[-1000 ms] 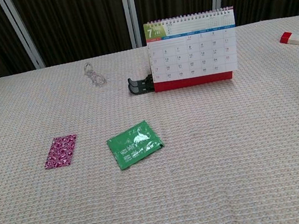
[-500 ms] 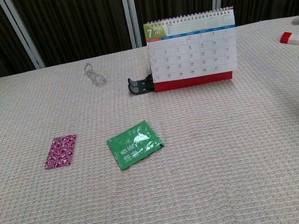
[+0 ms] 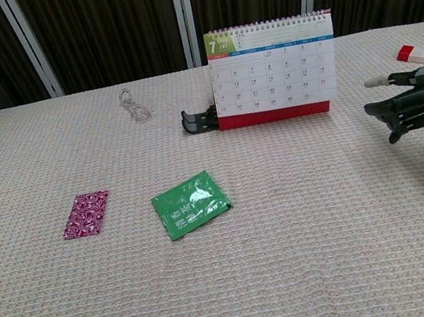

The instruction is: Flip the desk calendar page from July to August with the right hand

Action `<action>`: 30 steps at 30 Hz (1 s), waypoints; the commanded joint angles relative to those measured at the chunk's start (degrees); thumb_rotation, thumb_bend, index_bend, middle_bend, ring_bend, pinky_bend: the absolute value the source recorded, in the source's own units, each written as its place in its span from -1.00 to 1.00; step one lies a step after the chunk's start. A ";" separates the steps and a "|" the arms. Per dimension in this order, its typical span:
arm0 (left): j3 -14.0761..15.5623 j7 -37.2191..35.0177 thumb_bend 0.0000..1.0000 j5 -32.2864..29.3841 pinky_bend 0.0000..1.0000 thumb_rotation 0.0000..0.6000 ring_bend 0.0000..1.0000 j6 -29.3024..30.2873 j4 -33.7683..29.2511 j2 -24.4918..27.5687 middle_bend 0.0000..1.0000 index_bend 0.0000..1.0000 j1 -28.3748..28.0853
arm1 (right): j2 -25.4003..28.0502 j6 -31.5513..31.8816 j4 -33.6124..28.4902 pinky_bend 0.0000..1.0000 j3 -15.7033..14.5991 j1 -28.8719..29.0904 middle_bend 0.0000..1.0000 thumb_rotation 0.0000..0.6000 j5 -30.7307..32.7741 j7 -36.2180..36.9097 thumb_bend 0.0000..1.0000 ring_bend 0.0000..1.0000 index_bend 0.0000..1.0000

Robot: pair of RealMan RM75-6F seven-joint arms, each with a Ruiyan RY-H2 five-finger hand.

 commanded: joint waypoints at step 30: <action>-0.50 -0.42 -0.82 -1.62 -1.00 1.00 -1.00 -1.66 0.07 0.10 -1.00 -1.00 -0.52 | -6.54 -7.28 10.68 0.13 3.53 4.58 0.41 1.00 0.16 2.97 -0.31 0.38 -0.65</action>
